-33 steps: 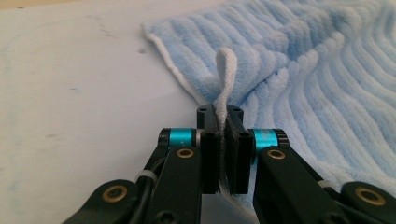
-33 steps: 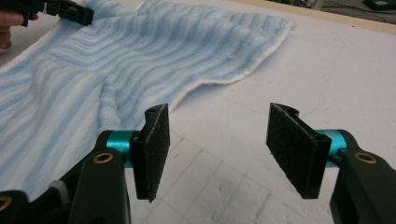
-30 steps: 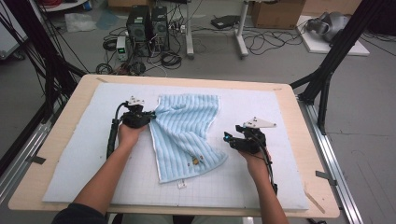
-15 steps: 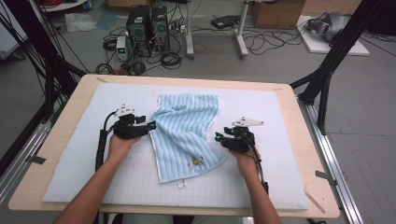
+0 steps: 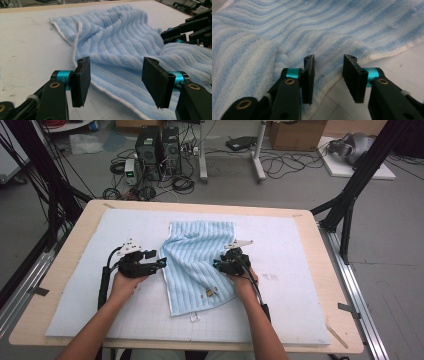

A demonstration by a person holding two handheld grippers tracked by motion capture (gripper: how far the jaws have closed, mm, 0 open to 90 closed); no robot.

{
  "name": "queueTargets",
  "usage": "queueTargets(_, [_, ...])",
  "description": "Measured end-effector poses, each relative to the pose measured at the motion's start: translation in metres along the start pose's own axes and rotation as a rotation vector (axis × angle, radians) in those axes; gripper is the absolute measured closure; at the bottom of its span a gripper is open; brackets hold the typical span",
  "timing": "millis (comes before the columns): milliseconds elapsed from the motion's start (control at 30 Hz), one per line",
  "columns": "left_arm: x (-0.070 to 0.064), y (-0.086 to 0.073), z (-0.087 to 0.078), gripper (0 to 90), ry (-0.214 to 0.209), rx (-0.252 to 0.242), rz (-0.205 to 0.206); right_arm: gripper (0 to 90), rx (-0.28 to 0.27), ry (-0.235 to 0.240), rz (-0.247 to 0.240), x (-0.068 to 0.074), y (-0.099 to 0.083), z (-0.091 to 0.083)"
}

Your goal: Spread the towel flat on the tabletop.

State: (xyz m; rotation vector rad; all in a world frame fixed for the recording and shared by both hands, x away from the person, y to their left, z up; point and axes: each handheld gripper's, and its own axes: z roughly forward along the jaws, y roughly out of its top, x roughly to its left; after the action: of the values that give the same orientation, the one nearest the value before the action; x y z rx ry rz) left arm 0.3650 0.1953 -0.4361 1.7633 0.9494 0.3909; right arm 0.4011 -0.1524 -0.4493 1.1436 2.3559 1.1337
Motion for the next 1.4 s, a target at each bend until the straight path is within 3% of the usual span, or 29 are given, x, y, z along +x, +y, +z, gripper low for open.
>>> queueTargets(67, [0.000,0.000,0.000,40.5,-0.001,0.002,-0.002,78.8,0.005,0.014,-0.032,-0.002,0.003,0.002])
queueTargets(267, [0.002,-0.002,0.002,40.7,-0.005,0.005,-0.015,80.7,-0.002,-0.001,-0.042,-0.005,0.005,0.005])
queueTargets(533, [0.000,-0.002,0.003,40.7,-0.014,0.009,-0.013,83.5,-0.005,-0.070,-0.030,-0.013,0.011,0.009])
queueTargets(633, [0.001,-0.003,0.003,40.8,-0.016,0.012,-0.015,87.8,-0.030,-0.141,-0.019,-0.021,0.012,0.007])
queueTargets(767, [0.001,-0.003,0.003,40.7,-0.018,0.012,-0.017,88.1,-0.036,-0.194,0.001,-0.028,0.014,0.006])
queueTargets(833, [0.000,-0.003,0.003,40.8,-0.017,0.013,-0.017,88.1,-0.051,-0.268,0.021,-0.035,0.016,0.003])
queueTargets(867, [0.000,-0.003,0.003,40.8,-0.018,0.015,-0.018,88.1,-0.051,-0.268,0.021,-0.035,0.016,0.003])
queueTargets(900, [0.000,-0.003,0.003,40.8,-0.019,0.017,-0.013,88.1,-0.062,-0.326,0.062,-0.041,0.014,-0.001])
queueTargets(933, [-0.001,-0.004,0.003,40.8,-0.019,0.017,-0.015,88.1,-0.062,-0.326,0.062,-0.041,0.014,-0.001])
queueTargets(967, [-0.001,-0.004,0.003,40.8,-0.019,0.021,-0.009,87.2,-0.075,-0.367,0.112,-0.047,0.011,-0.005])
queueTargets(1067, [-0.004,-0.005,0.005,40.8,-0.028,0.027,-0.005,81.8,-0.074,-0.366,0.136,-0.051,0.009,-0.008])
queueTargets(1167, [-0.006,-0.006,0.007,42.0,-0.037,0.044,0.004,68.8,-0.121,-0.296,0.149,-0.052,0.007,-0.019])
queueTargets(1200, [-0.007,-0.006,0.008,42.0,-0.039,0.047,0.007,68.8,-0.121,-0.296,0.149,-0.052,0.007,-0.019])
queueTargets(1267, [-0.009,-0.007,0.009,42.9,-0.046,0.060,0.011,64.2,-0.125,-0.231,0.126,-0.050,0.006,-0.026])
queueTargets(1400, [-0.014,-0.009,0.013,43.0,-0.055,0.103,0.030,62.9,-0.112,-0.201,0.084,-0.046,0.002,-0.034])
